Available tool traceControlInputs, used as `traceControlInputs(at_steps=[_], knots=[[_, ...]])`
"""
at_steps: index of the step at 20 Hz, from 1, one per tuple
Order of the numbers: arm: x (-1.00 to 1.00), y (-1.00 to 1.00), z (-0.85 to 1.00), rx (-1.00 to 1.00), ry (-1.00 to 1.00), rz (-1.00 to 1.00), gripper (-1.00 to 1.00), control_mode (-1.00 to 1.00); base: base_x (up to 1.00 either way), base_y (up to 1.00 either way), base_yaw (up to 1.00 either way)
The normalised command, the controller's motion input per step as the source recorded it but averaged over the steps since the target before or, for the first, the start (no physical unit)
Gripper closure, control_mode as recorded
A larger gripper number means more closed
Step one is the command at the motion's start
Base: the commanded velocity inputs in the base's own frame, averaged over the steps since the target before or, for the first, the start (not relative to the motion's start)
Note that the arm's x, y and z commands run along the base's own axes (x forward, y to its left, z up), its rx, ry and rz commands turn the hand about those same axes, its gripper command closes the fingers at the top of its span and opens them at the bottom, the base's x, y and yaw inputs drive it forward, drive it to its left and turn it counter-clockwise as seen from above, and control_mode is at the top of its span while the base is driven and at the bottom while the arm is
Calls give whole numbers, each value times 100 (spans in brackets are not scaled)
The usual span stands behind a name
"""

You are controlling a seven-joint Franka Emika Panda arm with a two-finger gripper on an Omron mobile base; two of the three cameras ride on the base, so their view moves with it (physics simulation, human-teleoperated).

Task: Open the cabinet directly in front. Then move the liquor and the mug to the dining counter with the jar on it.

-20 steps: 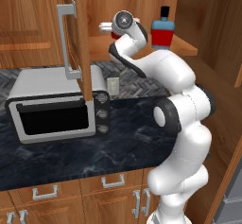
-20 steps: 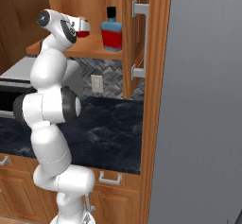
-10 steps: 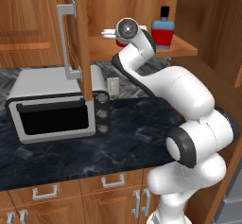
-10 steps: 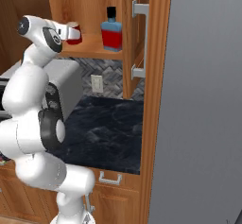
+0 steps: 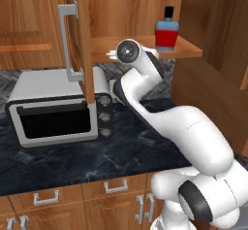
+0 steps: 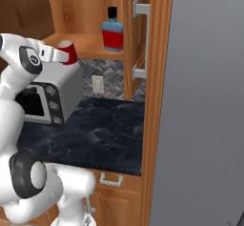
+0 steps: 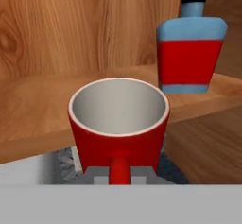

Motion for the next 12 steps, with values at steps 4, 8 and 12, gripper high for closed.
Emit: traceControlInputs(at_steps=[4, 8, 12], knots=[[-100, 0, -43, 7, 9, -16, 100, -100, 0, 0, 0], [-100, -10, -23, 4, -1, -18, 100, -100, 0, 0, 0], [-75, -5, 0, 0, -25, -9, 100, -100, 0, 0, 0]])
